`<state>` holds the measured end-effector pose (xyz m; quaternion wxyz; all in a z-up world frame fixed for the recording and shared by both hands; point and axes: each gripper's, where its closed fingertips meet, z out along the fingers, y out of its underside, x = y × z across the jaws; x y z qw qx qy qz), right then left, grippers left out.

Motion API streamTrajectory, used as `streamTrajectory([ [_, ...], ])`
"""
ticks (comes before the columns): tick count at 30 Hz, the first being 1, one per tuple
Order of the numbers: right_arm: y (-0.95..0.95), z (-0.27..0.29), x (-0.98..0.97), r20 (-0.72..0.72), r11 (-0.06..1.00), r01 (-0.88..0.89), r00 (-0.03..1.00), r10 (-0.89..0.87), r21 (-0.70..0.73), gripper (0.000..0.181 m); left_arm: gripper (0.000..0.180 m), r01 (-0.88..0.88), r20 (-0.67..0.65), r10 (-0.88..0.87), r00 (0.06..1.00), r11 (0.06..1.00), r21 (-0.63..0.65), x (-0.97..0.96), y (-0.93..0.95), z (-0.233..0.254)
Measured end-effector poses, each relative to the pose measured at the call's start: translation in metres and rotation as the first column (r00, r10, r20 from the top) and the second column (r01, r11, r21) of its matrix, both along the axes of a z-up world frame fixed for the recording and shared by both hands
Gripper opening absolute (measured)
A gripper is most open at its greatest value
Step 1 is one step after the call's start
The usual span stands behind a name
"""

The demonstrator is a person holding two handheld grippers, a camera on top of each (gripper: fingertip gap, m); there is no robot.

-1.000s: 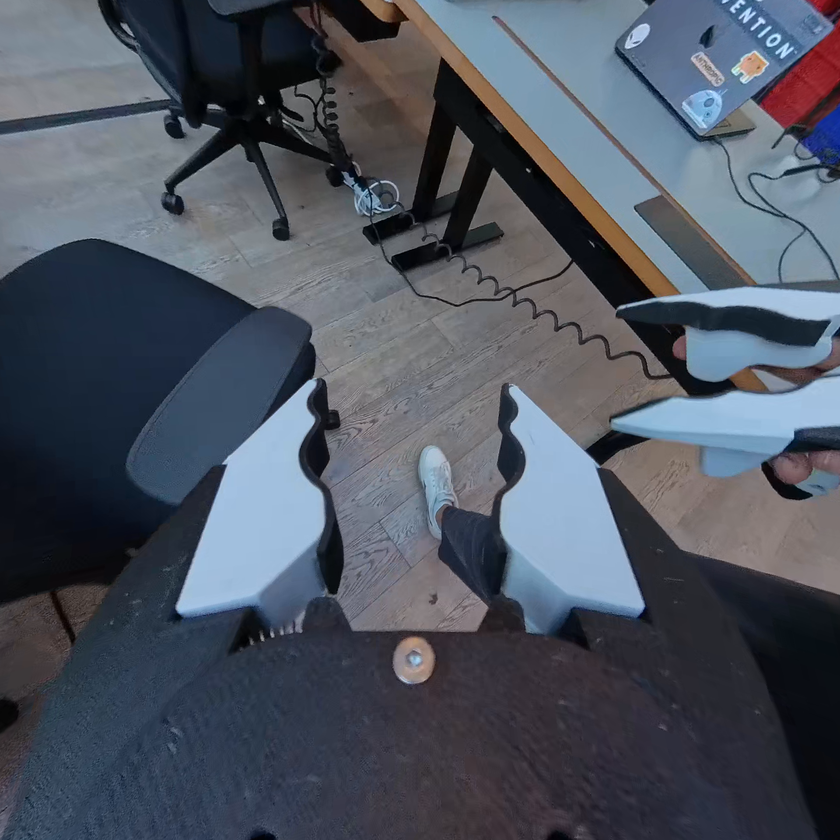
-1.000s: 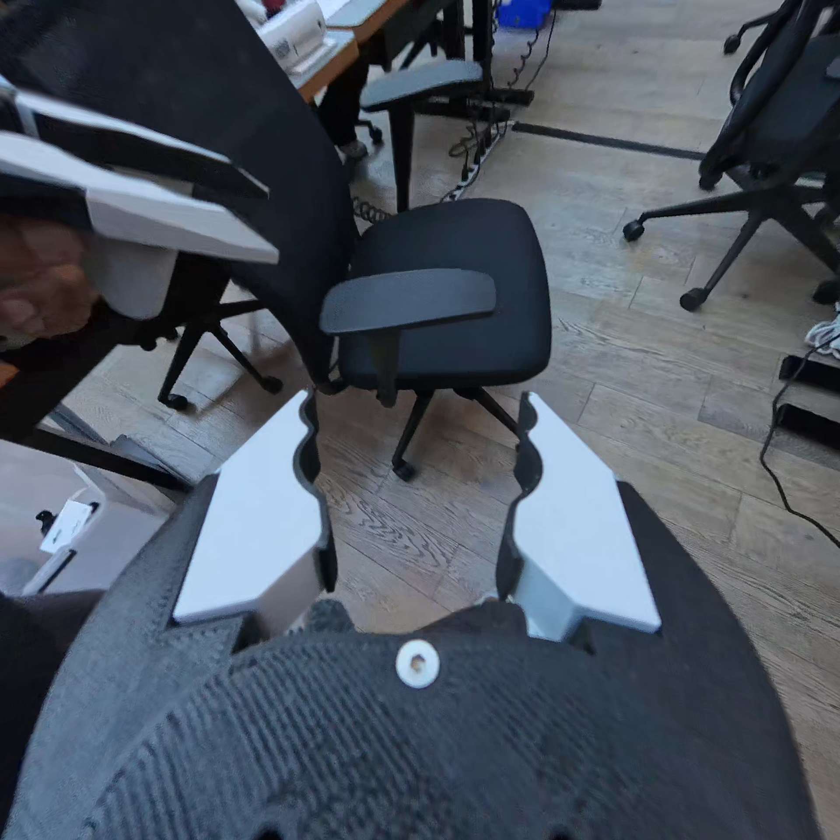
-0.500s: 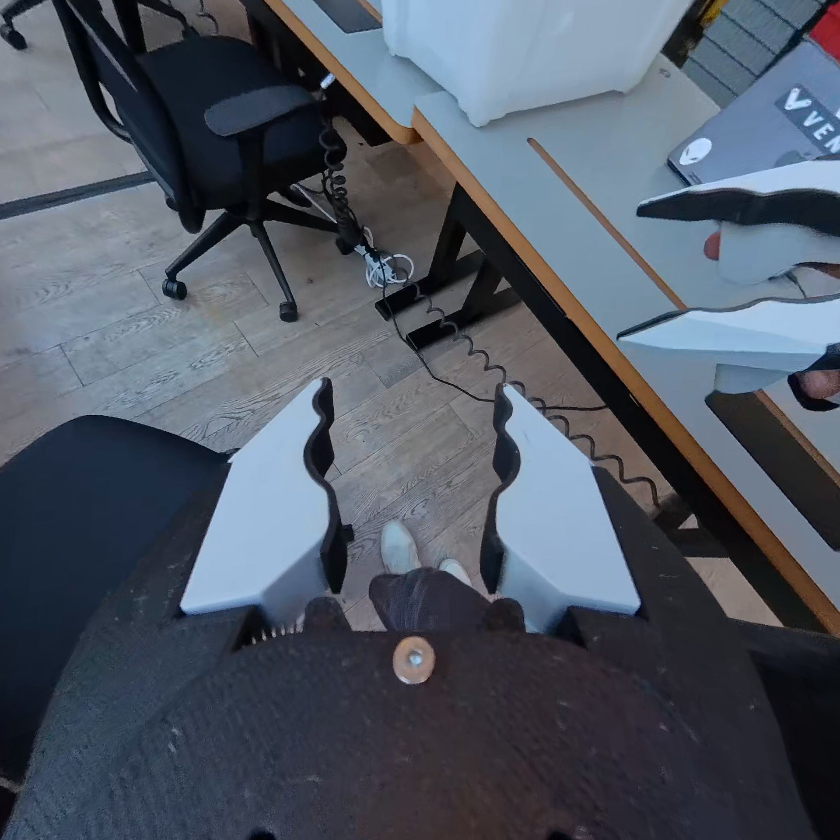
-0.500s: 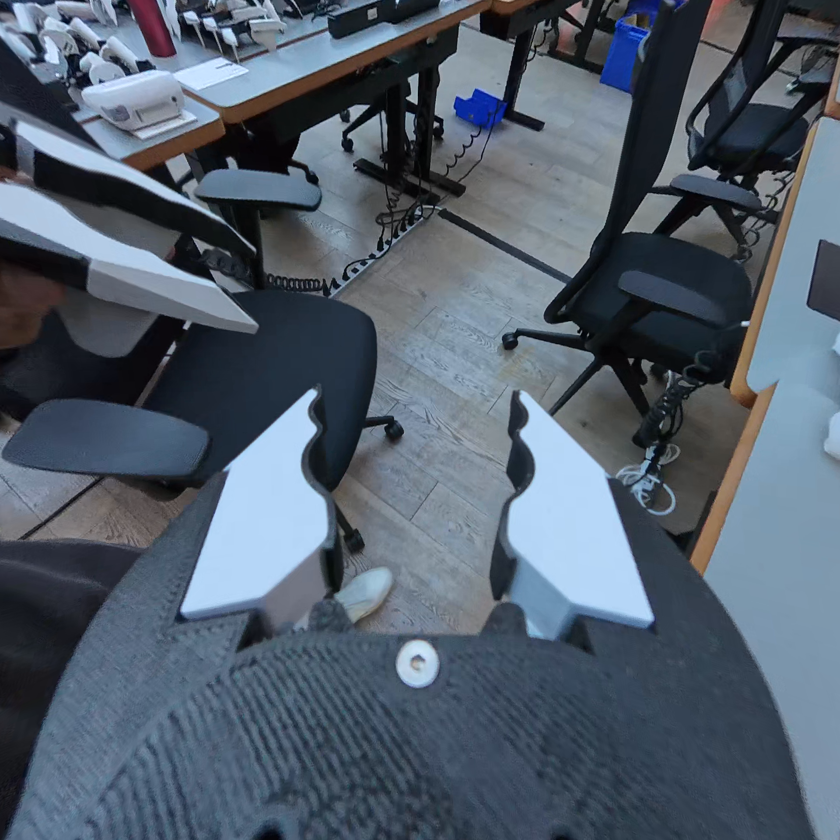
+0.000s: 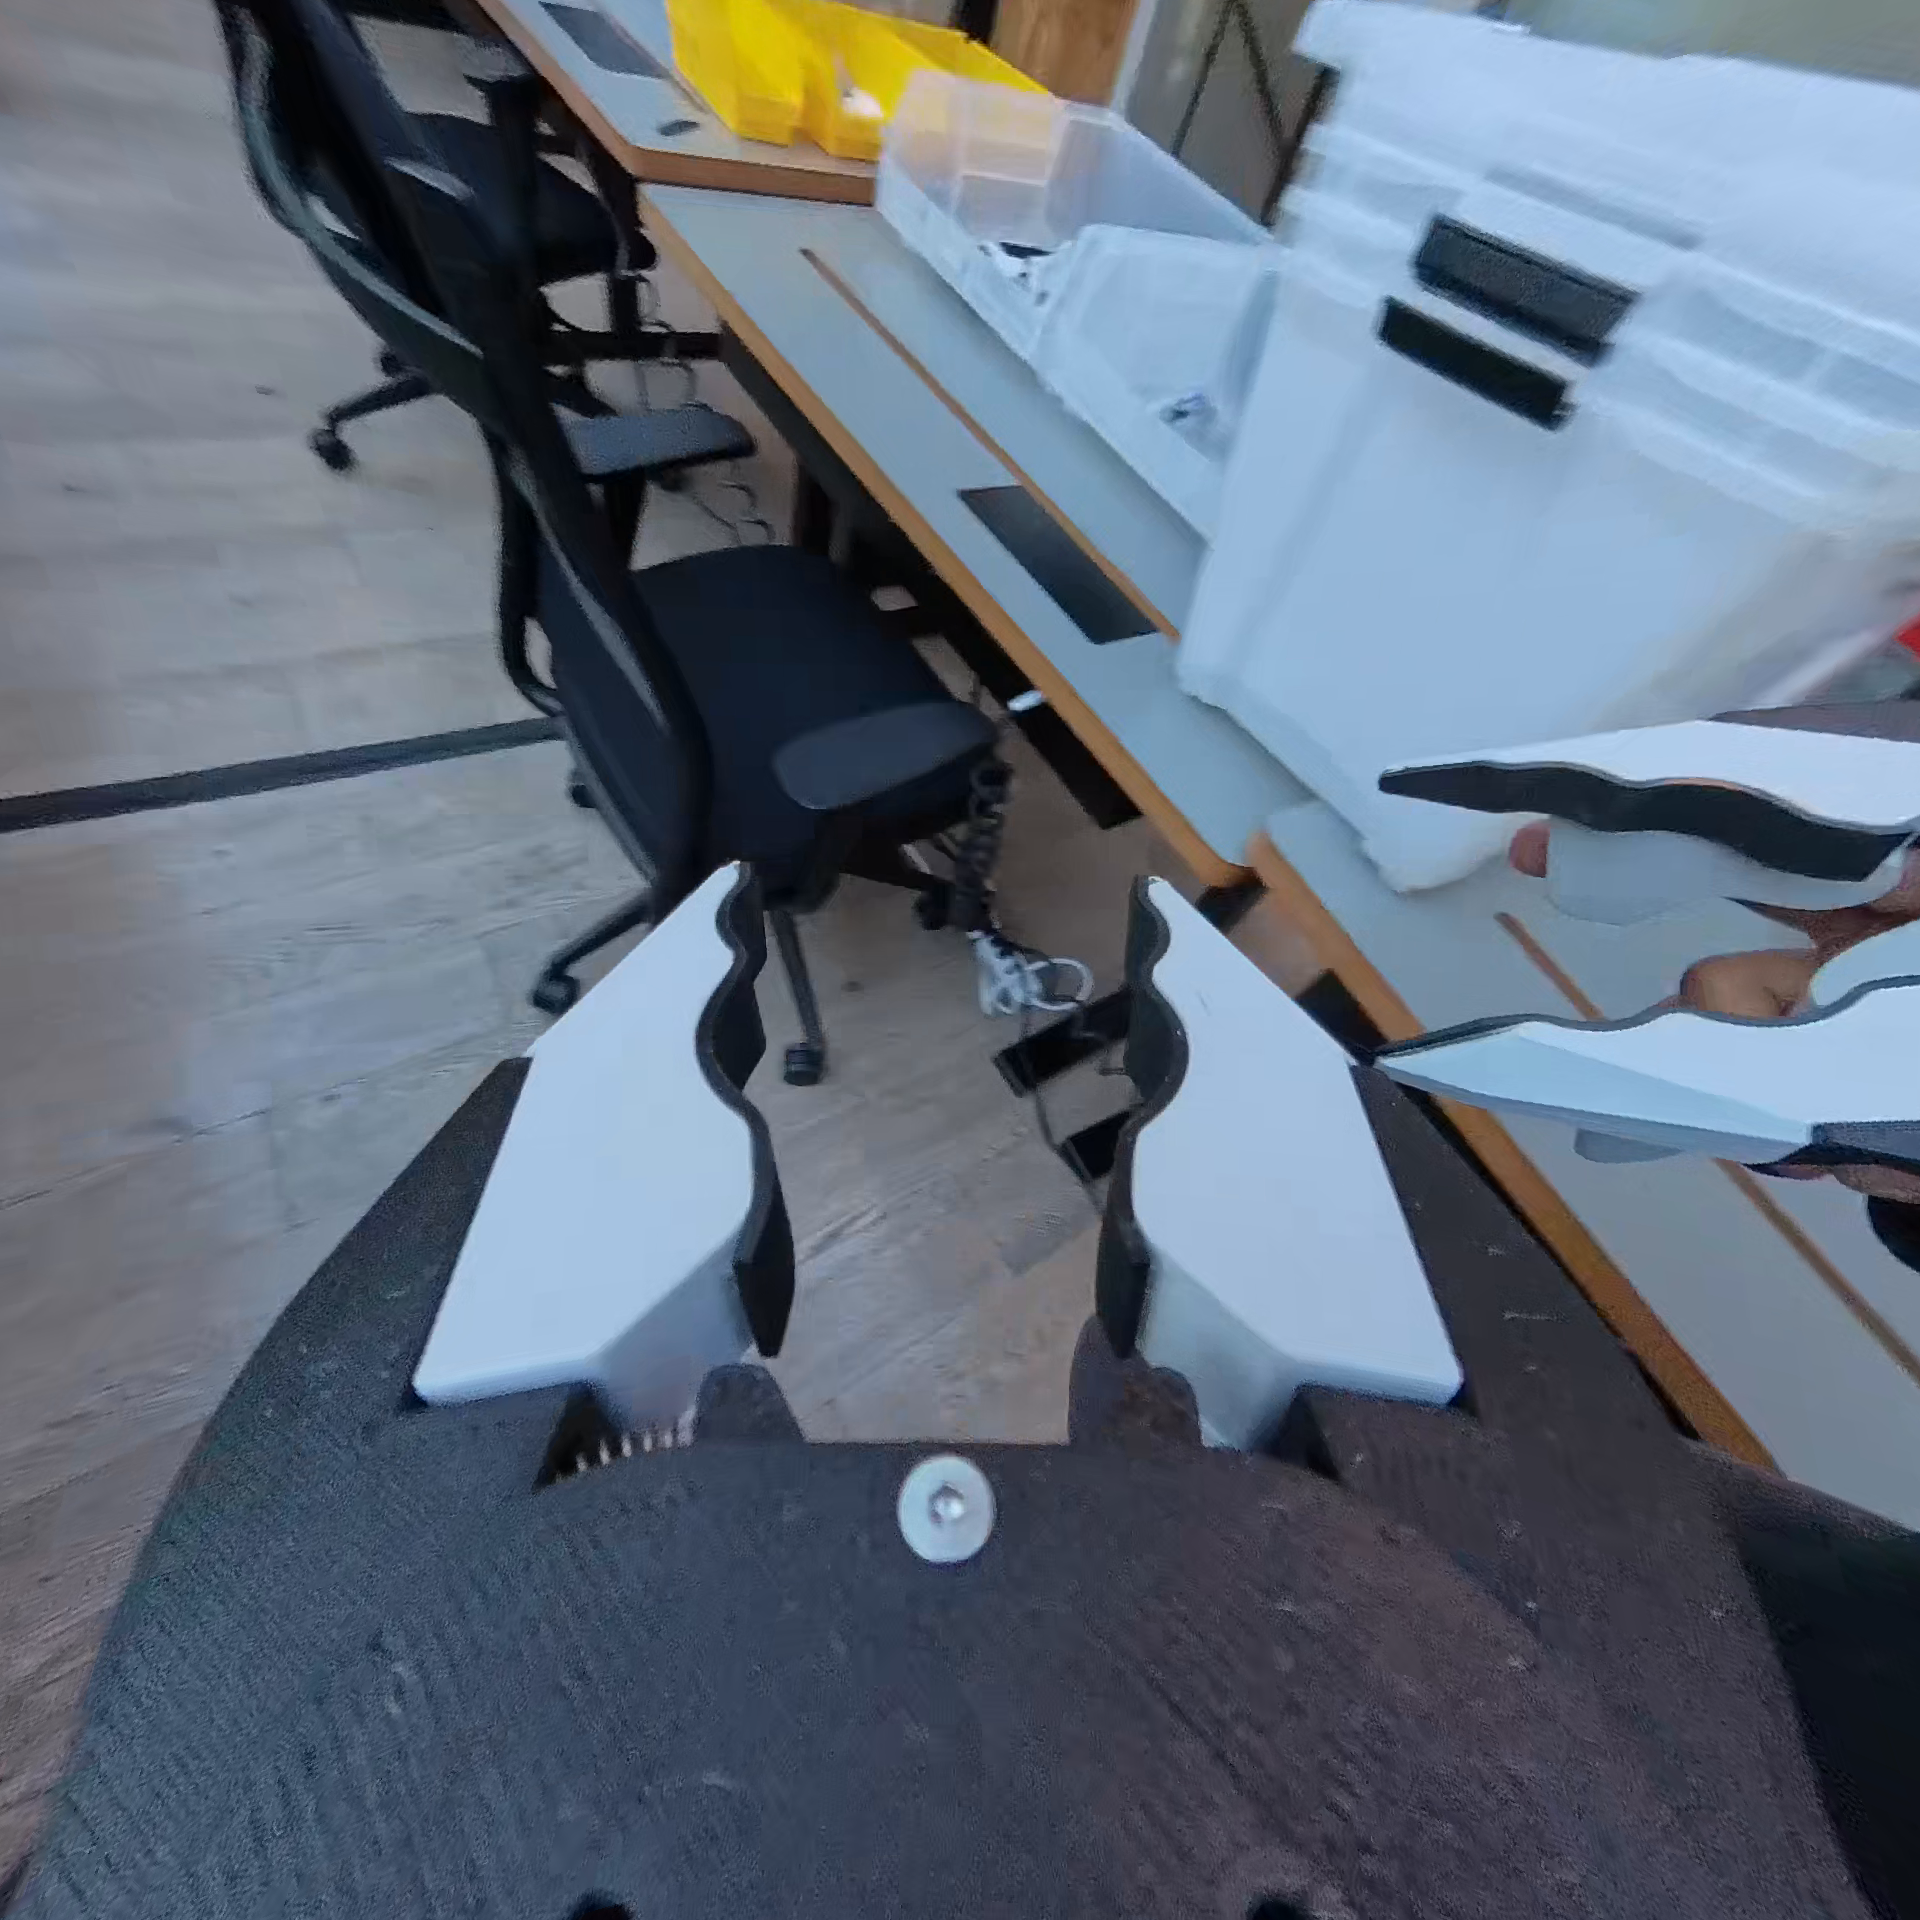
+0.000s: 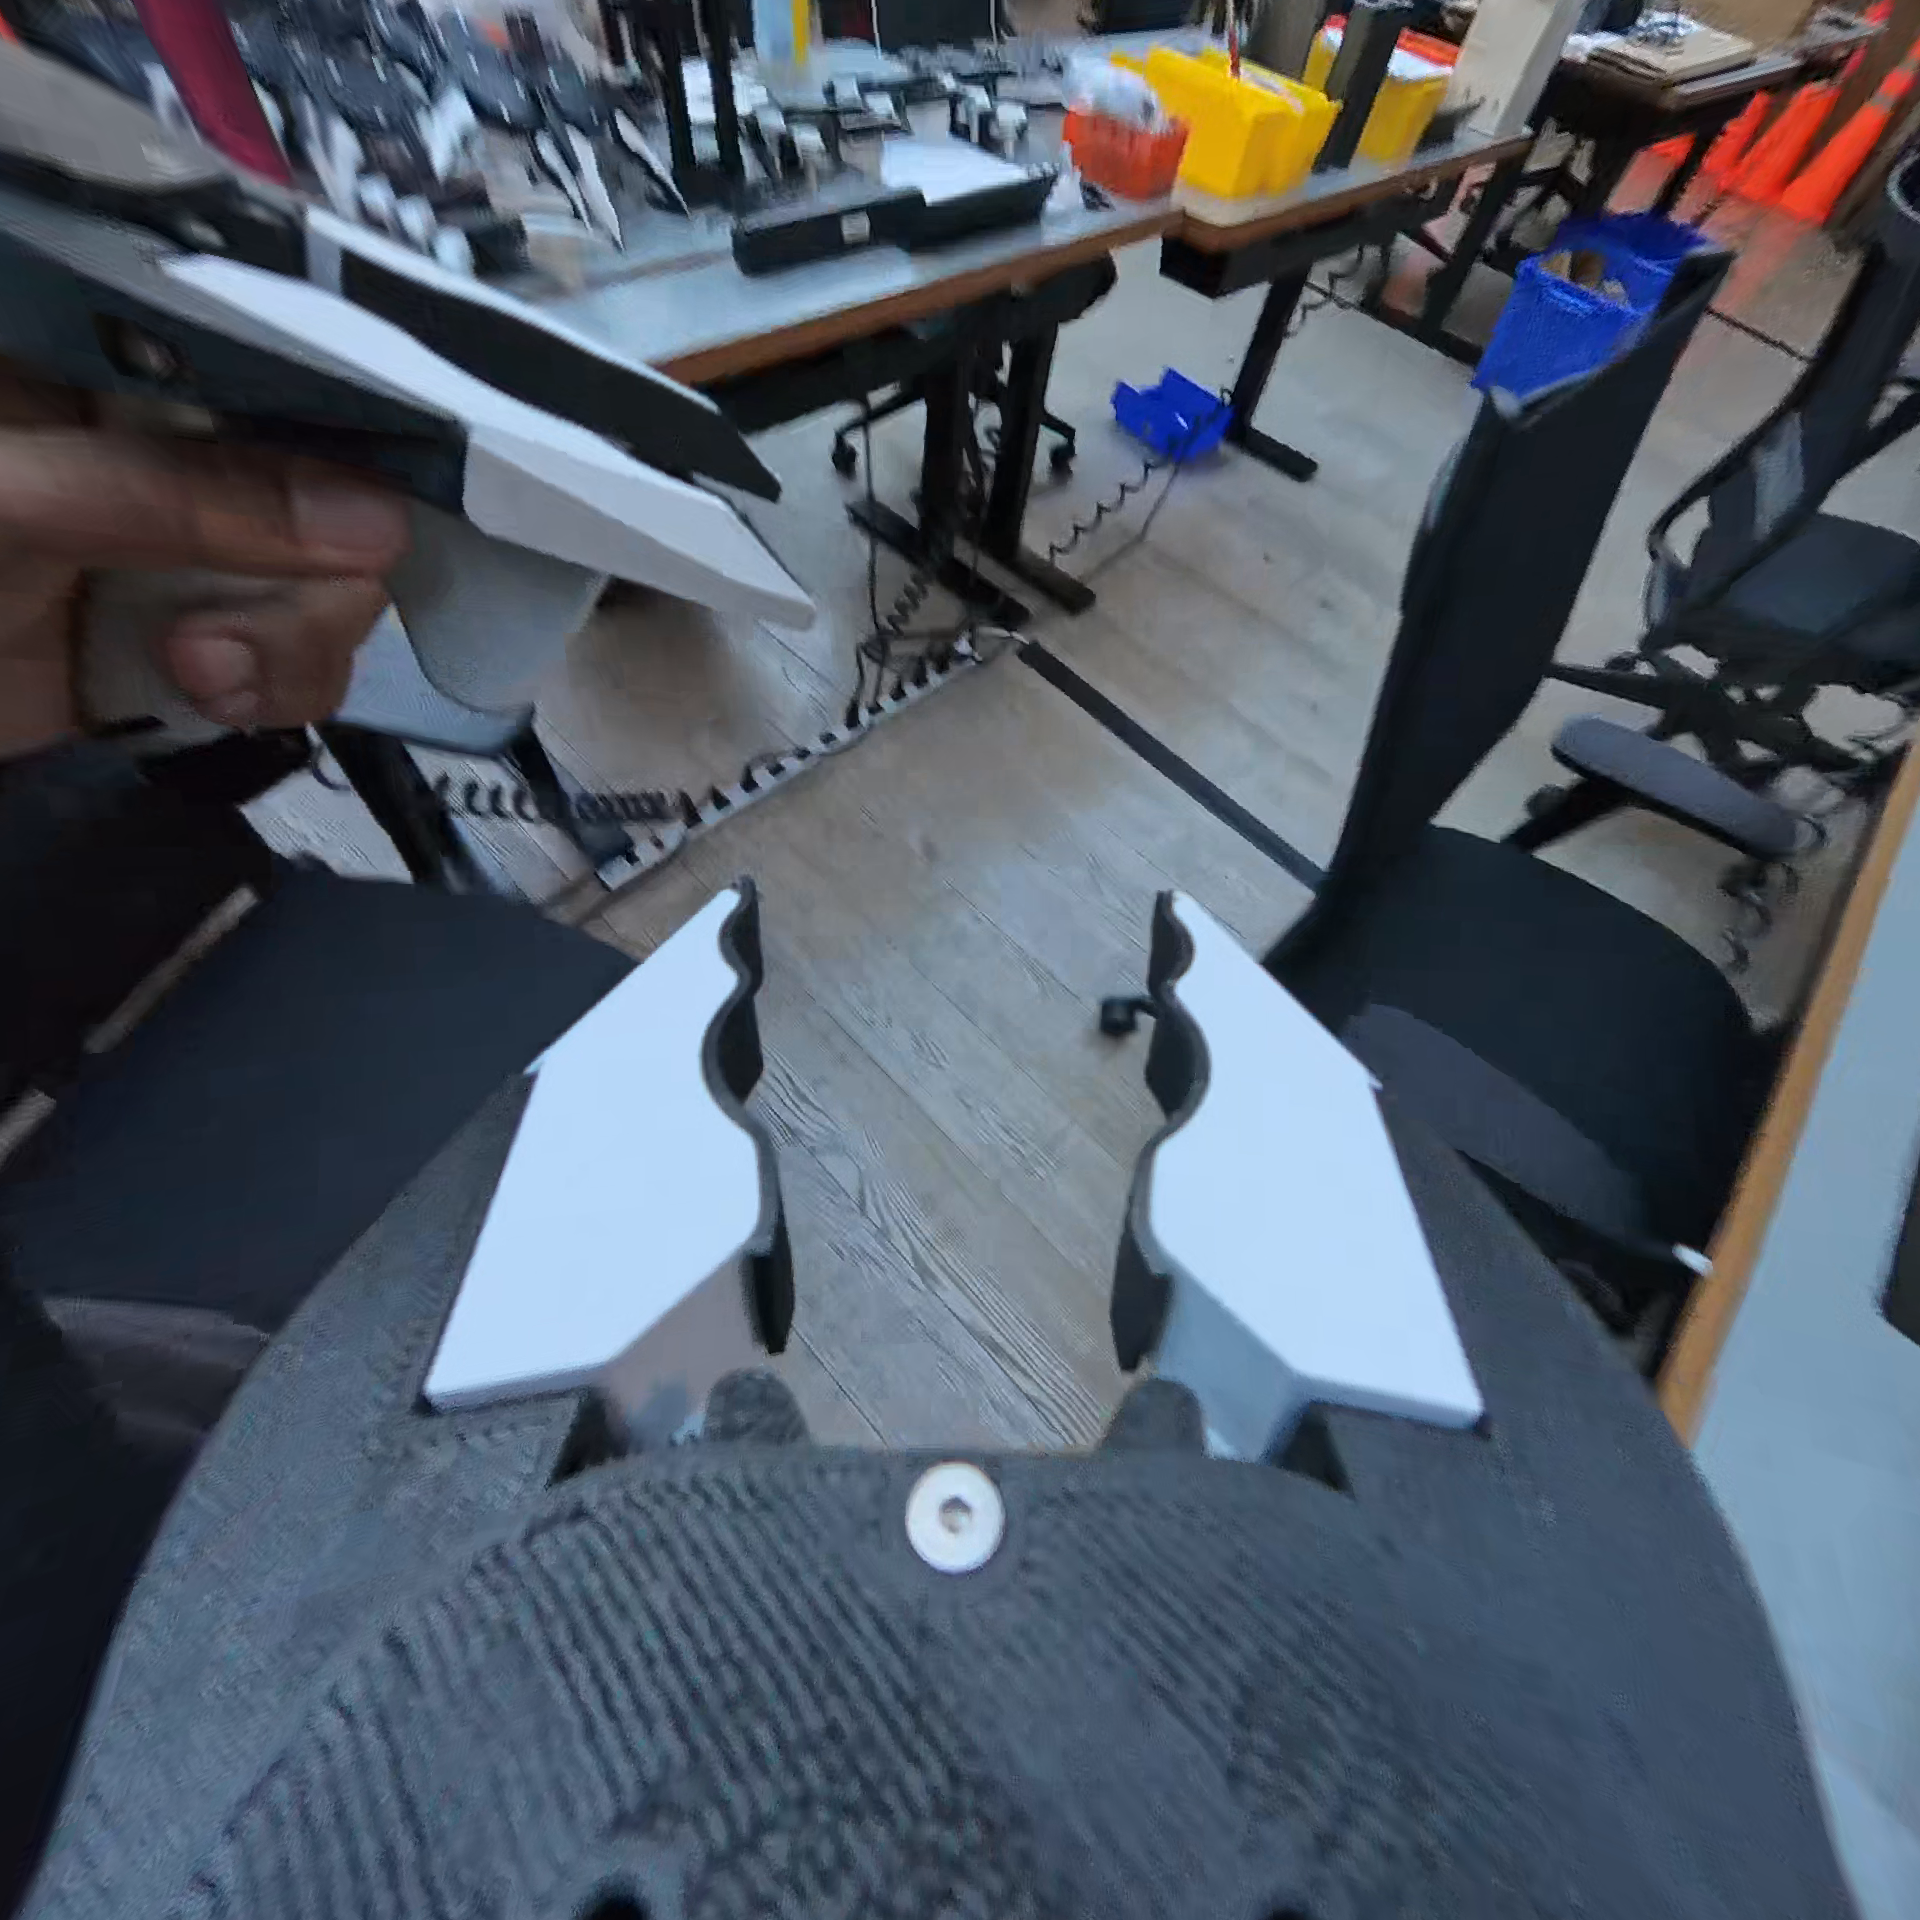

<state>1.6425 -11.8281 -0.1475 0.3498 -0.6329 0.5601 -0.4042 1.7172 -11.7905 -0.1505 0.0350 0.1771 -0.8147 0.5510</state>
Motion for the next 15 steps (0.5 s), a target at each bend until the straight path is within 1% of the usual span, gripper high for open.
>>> streamTrajectory([
  [1,-0.004,0.004,0.028,0.017,0.998,-0.018,1.0,0.017,0.059,0.077,0.069,-0.035,0.016,0.035,0.999,0.999,0.017,0.027,-0.004,0.004],
  [2,-0.003,0.008,0.056,0.028,0.991,-0.05,0.998,0.047,0.124,0.079,0.069,-0.068,0.009,0.068,0.998,0.998,0.006,0.05,-0.007,0.011],
  [4,0.002,0.016,0.11,0.067,0.966,-0.158,0.987,0.147,0.204,0.079,0.069,-0.128,-0.026,0.127,0.992,0.99,-0.06,0.09,-0.009,0.024],
  [5,0.002,0.017,0.137,0.08,0.957,-0.205,0.978,0.193,0.205,0.078,0.069,-0.162,-0.036,0.16,0.986,0.984,-0.068,0.11,-0.008,0.023],
  [7,-0.001,0.013,0.193,0.071,0.94,-0.287,0.958,0.279,0.186,0.077,0.068,-0.238,-0.036,0.237,0.971,0.971,-0.019,0.151,-0.001,0.005],
  [10,0.001,0.006,0.276,0.076,0.889,-0.399,0.917,0.392,0.226,0.078,0.067,-0.35,-0.057,0.352,0.934,0.936,0.039,0.214,0.011,-0.028],
  [12,0.0,0.003,0.329,0.097,0.85,-0.454,0.89,0.445,0.268,0.078,0.066,-0.414,-0.081,0.418,0.905,0.908,0.062,0.257,0.014,-0.043],
  [15,-0.016,0.002,0.401,0.063,0.823,-0.501,0.861,0.504,0.268,0.081,0.066,-0.466,-0.071,0.48,0.874,0.872,0.15,0.323,0.006,-0.049],
])
